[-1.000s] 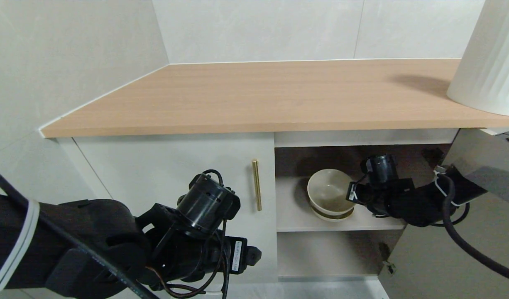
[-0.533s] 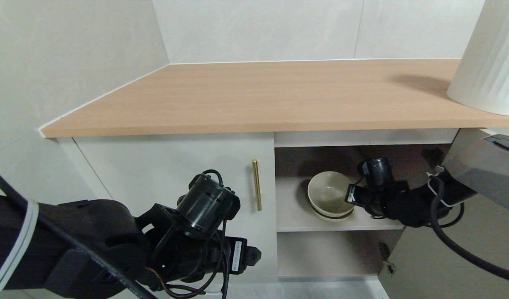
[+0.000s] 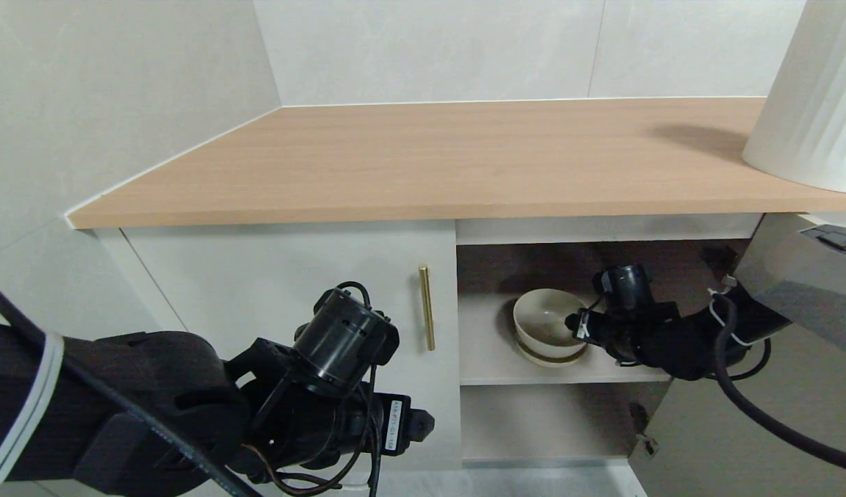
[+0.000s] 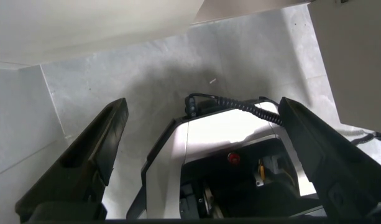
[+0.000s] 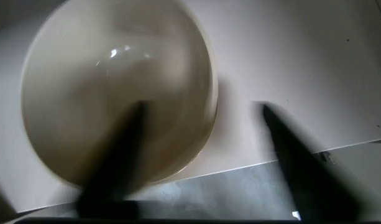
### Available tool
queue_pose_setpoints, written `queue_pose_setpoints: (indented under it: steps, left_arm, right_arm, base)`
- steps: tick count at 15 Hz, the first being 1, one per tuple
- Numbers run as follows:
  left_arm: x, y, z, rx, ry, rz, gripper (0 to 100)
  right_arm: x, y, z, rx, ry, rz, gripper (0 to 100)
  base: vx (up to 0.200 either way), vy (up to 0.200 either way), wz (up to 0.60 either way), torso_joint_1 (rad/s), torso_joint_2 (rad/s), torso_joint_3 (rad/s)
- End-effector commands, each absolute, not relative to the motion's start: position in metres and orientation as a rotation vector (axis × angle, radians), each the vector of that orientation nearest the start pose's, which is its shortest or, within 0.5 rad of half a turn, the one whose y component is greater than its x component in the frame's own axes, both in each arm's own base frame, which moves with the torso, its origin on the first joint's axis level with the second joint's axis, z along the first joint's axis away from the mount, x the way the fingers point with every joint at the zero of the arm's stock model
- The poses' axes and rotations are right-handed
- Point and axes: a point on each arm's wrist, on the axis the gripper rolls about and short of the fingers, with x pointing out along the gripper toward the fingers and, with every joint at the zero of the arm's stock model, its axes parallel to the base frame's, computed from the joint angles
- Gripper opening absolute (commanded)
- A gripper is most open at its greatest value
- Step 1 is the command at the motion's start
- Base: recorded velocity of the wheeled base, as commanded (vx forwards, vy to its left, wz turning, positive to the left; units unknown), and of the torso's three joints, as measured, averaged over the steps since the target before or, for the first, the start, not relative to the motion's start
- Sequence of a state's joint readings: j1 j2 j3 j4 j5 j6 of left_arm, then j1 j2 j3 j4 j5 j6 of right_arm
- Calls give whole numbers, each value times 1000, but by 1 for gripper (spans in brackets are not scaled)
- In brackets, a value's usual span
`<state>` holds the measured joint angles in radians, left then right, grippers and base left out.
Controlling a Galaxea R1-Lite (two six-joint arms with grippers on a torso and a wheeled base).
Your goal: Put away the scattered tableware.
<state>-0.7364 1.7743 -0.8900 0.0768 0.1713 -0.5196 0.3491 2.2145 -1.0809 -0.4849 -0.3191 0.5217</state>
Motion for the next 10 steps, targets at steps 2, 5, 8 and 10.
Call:
queue_pose_setpoints:
  steps: [2, 5, 8, 10]
  left_arm:
    - [216, -190, 123, -49, 969, -276, 100]
    - [214, -183, 139, -84, 919, -278, 100]
    - [205, -158, 172, -154, 820, -269, 100]
    - [187, -139, 186, -176, 787, -267, 100]
  right_arm:
    - [380, 131, 54, 293, 600, -129, 100]
    - [362, 130, 66, 270, 617, -96, 100]
    - [321, 131, 96, 227, 642, 36, 100]
    - [282, 126, 135, 189, 642, 112, 100]
  base:
    - [0, 0, 0, 0, 0, 0]
    - [0, 0, 0, 0, 0, 0]
    - [0, 0, 0, 0, 0, 0]
    - [0, 0, 0, 0, 0, 0]
